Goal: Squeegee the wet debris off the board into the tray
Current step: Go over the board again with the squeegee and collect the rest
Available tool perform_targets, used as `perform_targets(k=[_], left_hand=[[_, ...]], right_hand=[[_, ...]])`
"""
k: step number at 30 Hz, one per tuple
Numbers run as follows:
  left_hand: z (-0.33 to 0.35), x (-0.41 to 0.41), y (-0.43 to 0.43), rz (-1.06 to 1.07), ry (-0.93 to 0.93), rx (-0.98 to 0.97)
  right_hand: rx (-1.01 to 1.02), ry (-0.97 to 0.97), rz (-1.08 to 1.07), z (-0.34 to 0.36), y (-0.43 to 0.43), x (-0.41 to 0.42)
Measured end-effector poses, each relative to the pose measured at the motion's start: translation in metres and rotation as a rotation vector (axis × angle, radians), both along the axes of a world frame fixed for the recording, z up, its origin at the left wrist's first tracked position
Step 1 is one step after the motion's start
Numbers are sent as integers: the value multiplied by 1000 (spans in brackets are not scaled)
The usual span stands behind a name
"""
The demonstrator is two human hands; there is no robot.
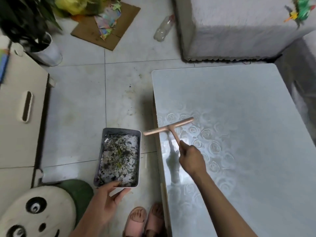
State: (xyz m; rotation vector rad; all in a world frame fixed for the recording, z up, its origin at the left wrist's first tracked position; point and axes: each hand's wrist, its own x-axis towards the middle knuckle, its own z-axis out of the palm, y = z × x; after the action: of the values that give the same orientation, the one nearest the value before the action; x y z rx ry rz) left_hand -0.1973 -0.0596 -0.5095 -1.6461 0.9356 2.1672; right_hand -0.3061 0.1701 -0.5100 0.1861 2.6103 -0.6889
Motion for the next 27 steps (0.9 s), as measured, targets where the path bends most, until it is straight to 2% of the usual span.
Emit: perform_targets(k=[4,10,15,18,27], left_hand=[[30,3,-8,78,34,54],[48,-5,-12,101,27,51],[50,-19,-16,79,40,23],[48,-28,-21,41,7,13],[12,-85,-40,-36,-19,-12]], right_hand=[[-64,36,-87,24,16,18],[-140,-59,-189,39,84,90],[51,-131,-33,17,93,108],[112,-101,-24,8,68,87],[76,-20,9,8,-16,-55]])
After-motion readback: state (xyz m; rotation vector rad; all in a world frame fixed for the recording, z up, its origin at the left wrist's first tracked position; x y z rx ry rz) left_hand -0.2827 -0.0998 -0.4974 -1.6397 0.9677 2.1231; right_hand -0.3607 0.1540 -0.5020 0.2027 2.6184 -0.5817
